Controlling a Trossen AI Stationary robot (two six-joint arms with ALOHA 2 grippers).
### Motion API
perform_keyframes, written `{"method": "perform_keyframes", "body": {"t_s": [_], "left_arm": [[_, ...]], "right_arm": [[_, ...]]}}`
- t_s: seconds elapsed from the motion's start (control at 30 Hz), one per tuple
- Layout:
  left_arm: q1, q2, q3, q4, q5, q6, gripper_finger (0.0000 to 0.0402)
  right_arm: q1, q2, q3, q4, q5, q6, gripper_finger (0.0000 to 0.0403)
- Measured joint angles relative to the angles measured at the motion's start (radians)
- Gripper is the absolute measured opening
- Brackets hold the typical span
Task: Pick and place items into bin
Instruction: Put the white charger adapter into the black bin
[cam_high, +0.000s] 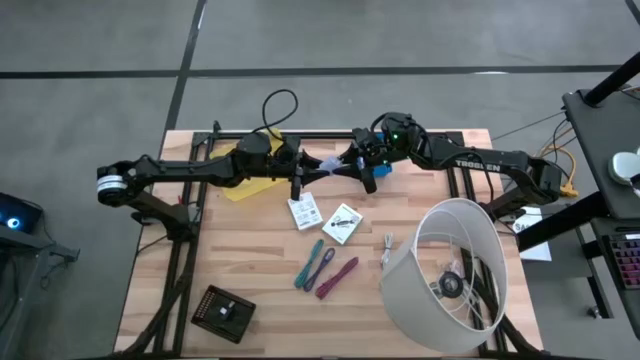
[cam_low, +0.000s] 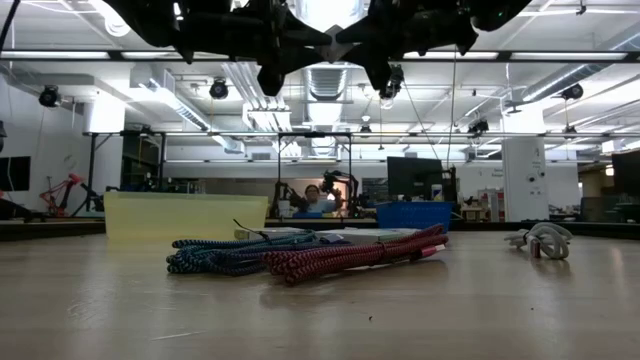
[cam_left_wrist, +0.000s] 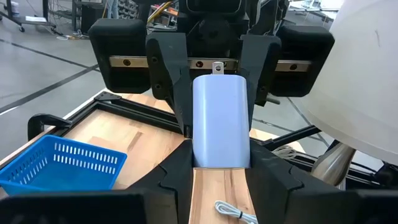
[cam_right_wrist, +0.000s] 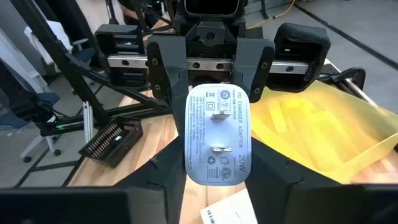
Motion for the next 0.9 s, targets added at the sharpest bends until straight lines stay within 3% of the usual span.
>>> {"method": "perform_keyframes", "body": {"t_s": [0.17,0.33,0.6,0.9], "left_arm": [[0.002,-0.028,0.000,-0.024,0.002,-0.002,0.0102],[0.002,-0.075,0.000,-0.064,0.048,-0.010,0.0102],[-0.019,-0.223,0.004,-0.481,0.075,-0.095,0.0102],[-0.158,-0.393,-0.002,-0.851,0.078,-0.367,0.0102]], "right_arm": [[0.000,-0.001,0.000,-0.076,0.003,0.010,0.0192],[0.000,-0.002,0.000,-0.178,0.002,-0.018,0.0212],[-0.001,-0.002,0.000,-0.323,0.005,-0.118,0.0214],[-0.009,-0.002,-0.001,-0.397,0.008,-0.149,0.0214]]}}
